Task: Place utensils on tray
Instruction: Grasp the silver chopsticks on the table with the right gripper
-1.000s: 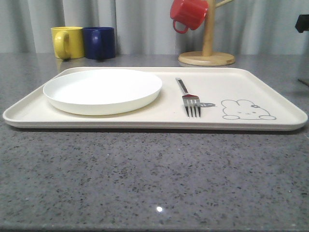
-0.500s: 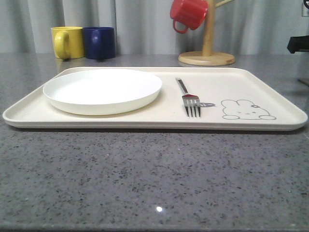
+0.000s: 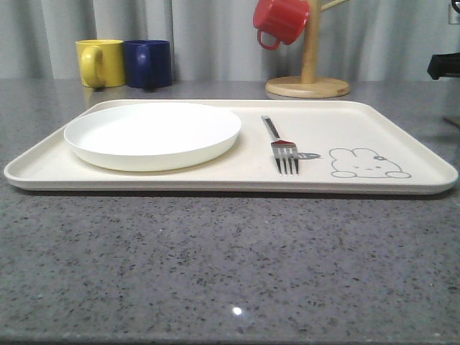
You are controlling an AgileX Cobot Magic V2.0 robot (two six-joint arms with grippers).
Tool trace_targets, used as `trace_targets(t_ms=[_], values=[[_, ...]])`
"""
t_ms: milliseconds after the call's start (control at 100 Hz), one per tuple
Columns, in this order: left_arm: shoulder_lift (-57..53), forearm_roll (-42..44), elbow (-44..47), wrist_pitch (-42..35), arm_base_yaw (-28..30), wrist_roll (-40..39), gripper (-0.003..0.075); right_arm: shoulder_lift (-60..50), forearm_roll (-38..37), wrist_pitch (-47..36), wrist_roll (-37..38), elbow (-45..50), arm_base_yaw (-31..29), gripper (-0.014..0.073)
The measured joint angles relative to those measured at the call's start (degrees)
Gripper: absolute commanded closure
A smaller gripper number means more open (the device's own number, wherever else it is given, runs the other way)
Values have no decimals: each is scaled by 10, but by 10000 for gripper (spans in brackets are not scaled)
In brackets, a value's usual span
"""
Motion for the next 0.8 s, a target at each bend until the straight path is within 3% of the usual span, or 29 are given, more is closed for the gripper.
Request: trace_targets(t_ms=[320,390,580,800], values=[[0,0,0,0,0,0,738,10,0,-2,-1,-2,0,281],[0,0,0,0,0,0,738,11,0,-3,-1,-2,0,336],[0,0,0,0,0,0,738,11,0,-3,-1,-2,0,593],[0,0,0,0,0,0,738,10,0,-3,-1,-3,0,626]])
